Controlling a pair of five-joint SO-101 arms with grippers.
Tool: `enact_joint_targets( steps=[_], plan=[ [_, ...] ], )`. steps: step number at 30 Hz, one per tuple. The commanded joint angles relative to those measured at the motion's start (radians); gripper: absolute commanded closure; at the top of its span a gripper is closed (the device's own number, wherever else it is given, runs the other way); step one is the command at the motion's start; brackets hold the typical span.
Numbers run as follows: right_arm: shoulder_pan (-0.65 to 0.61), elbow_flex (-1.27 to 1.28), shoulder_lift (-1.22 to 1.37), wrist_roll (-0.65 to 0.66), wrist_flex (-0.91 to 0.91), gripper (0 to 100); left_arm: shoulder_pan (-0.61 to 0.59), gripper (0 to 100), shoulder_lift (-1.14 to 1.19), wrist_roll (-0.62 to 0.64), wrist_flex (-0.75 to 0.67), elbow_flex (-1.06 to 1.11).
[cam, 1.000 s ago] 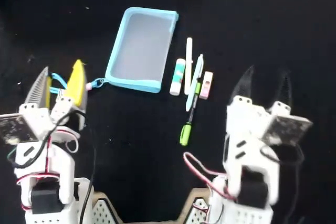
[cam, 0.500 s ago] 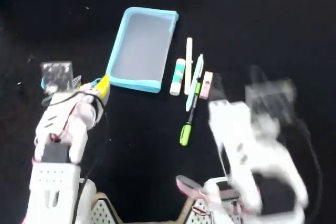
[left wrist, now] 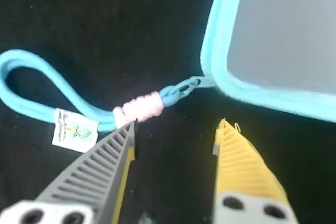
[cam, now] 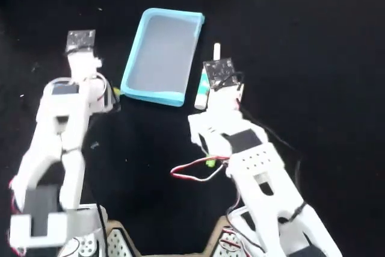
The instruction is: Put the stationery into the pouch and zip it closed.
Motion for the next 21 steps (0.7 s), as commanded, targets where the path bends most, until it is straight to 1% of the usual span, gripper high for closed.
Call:
enact_joint_targets(
  steps=[1,2,5,7,8,10,13,21],
  plan=[
    [0.017,-0.01,0.022,-0.015,-0.046,74.0,-0.013,75,0.098,-0.055,0.087,-0.248],
    [0.02,-0.01,0.027,-0.015,-0.046,74.0,-0.013,75,0.124,-0.115,0.109,-0.297],
    [0.02,-0.01,0.045,-0.015,-0.046,74.0,-0.013,76,0.196,-0.361,0.149,-0.389],
    [0.02,-0.01,0.051,-0.014,-0.046,74.0,-0.013,76,0.241,-0.48,0.175,-0.43],
    [0.02,-0.01,0.053,-0.014,-0.046,74.0,-0.013,76,0.264,-0.519,0.181,-0.443],
    [0.02,-0.01,0.053,-0.014,-0.046,74.0,-0.016,76,0.31,-0.569,0.183,-0.461],
    [0.02,-0.01,0.051,-0.014,-0.046,74.0,-0.024,76,0.371,-0.609,0.181,-0.49],
    [0.02,-0.008,0.053,-0.014,-0.043,74.0,-0.019,76,0.52,-0.612,0.186,-0.608]
  ],
)
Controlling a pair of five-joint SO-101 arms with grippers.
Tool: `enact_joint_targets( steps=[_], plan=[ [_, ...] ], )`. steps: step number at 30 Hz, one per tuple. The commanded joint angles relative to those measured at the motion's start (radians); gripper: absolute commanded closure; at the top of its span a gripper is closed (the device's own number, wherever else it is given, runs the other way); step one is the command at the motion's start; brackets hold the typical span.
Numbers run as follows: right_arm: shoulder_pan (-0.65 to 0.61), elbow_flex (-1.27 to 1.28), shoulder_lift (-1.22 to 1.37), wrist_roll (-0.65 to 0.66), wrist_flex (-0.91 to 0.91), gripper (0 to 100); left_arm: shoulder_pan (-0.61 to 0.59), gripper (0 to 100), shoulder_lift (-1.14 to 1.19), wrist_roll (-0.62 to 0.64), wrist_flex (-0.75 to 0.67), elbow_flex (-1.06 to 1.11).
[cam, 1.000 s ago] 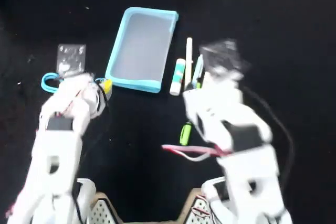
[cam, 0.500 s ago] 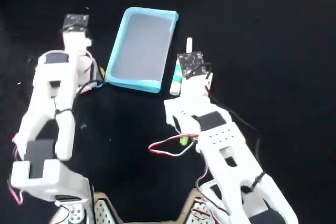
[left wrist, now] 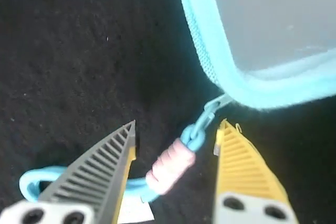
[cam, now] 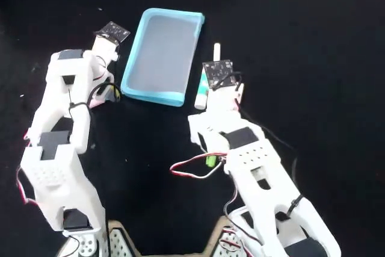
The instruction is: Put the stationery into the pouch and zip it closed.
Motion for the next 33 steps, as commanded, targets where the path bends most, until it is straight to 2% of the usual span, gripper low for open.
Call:
enact_joint_targets(
  steps=[1,4,8,10,12,16,24,28,33],
  plan=[
    [0.014,-0.008,0.002,-0.009,-0.015,74.0,-0.005,76,0.018,-0.008,0.008,-0.077],
    [0.014,0.005,0.002,-0.009,-0.02,74.0,-0.007,79,0.043,-0.012,0.032,-0.081],
    [0.014,0.005,0.002,-0.009,-0.021,74.0,-0.005,98,0.031,-0.009,0.138,-0.117],
    [0.014,0.005,0.002,-0.009,-0.021,74.0,0.005,95,0.02,-0.009,0.224,-0.137],
    [0.014,0.005,0.002,-0.009,-0.021,74.0,0.027,98,0.008,-0.009,0.315,-0.153],
    [0.015,0.007,0.001,-0.009,-0.021,74.0,0.094,97,-0.052,-0.006,0.491,-0.171],
    [0.144,0.004,-0.002,-0.018,-0.021,74.0,0.197,97,-0.219,0.199,0.709,-0.14],
    [0.167,0.004,-0.004,-0.018,-0.021,74.0,0.203,96,-0.299,0.212,0.726,-0.047],
    [0.167,0.004,-0.004,-0.018,-0.021,74.0,0.211,85,-0.39,0.212,0.66,0.124]
  ],
)
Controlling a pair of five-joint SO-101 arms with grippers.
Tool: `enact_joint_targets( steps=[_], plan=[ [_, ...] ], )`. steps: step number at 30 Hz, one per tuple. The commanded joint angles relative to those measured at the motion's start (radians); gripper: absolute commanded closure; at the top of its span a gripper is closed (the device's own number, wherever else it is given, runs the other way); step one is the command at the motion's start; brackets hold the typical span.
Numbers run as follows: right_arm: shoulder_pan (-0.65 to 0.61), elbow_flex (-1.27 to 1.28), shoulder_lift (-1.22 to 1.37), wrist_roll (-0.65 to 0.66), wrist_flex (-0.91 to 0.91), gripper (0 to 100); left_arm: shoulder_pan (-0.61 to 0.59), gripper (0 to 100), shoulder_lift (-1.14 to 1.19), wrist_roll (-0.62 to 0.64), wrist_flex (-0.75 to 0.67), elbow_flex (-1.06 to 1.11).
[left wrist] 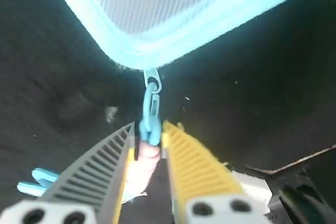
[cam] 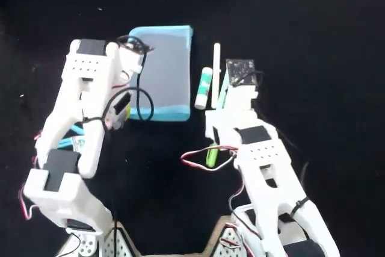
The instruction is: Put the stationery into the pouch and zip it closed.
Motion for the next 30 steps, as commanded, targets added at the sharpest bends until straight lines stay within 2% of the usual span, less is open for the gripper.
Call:
enact_joint_targets(
  steps=[1,7,10,14,19,22,27,30],
  plan=[
    [0.02,-0.015,-0.004,-0.012,-0.021,74.0,0.027,83,-0.112,0.012,-0.026,0.09],
    [0.02,-0.015,-0.004,-0.012,-0.021,74.0,0.09,83,-0.235,0.012,-0.035,0.145],
    [0.02,-0.015,-0.004,-0.012,-0.021,74.0,0.168,83,-0.302,0.012,-0.061,0.143],
    [0.037,-0.015,-0.004,-0.012,-0.02,74.0,0.257,83,-0.385,0.011,-0.298,0.298],
    [0.133,-0.036,-0.005,-0.063,-0.02,74.0,0.242,83,-0.526,0.011,-0.637,0.582],
    [0.157,-0.044,-0.005,-0.064,-0.021,74.0,0.254,83,-0.611,0.011,-0.778,0.728],
    [0.155,-0.042,-0.005,-0.064,-0.021,74.0,0.295,82,-0.703,0.009,-0.862,0.866],
    [0.155,-0.039,-0.005,-0.064,-0.021,74.0,0.231,82,-0.732,-0.069,-0.836,0.877]
  ],
)
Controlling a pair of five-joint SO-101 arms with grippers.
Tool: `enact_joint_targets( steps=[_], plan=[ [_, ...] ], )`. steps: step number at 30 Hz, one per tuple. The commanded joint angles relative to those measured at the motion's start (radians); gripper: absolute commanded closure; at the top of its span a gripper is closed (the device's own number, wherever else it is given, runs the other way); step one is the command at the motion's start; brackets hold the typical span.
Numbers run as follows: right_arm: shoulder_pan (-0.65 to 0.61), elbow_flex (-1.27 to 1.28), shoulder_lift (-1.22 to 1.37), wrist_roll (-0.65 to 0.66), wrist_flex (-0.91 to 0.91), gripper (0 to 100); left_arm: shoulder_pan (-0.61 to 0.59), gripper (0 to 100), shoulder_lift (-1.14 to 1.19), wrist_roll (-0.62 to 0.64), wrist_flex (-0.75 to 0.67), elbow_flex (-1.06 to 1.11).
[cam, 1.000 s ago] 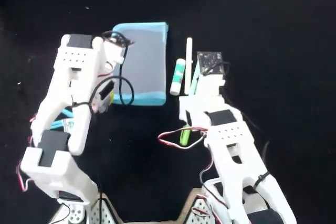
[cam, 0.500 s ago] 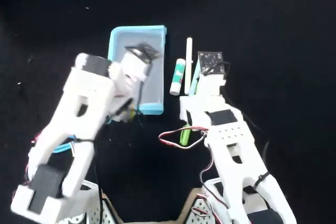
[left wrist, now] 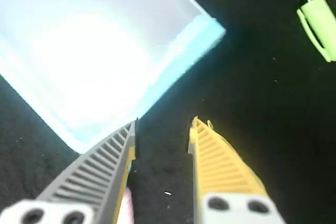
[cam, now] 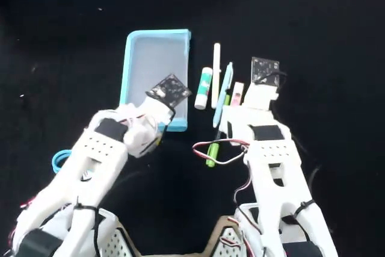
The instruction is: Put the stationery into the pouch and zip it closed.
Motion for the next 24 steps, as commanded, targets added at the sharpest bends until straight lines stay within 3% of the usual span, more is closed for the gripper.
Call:
enact_joint_targets(
  steps=[1,7,10,15,24],
  plan=[
    [0.02,-0.038,-0.005,-0.011,-0.02,74.0,-0.084,82,-0.052,-0.083,0.012,-0.007],
    [0.018,-0.042,-0.005,-0.011,-0.018,74.0,-0.417,82,-0.061,-0.206,0.035,-0.012],
    [0.018,-0.044,-0.005,-0.011,-0.02,74.0,-0.472,83,-0.054,-0.276,0.071,0.019],
    [0.018,-0.042,-0.005,-0.011,-0.02,74.0,-0.437,83,-0.061,-0.368,0.17,0.058],
    [0.018,-0.038,-0.005,-0.017,-0.015,74.0,-0.209,83,-0.054,-0.129,0.15,0.071]
  ],
)
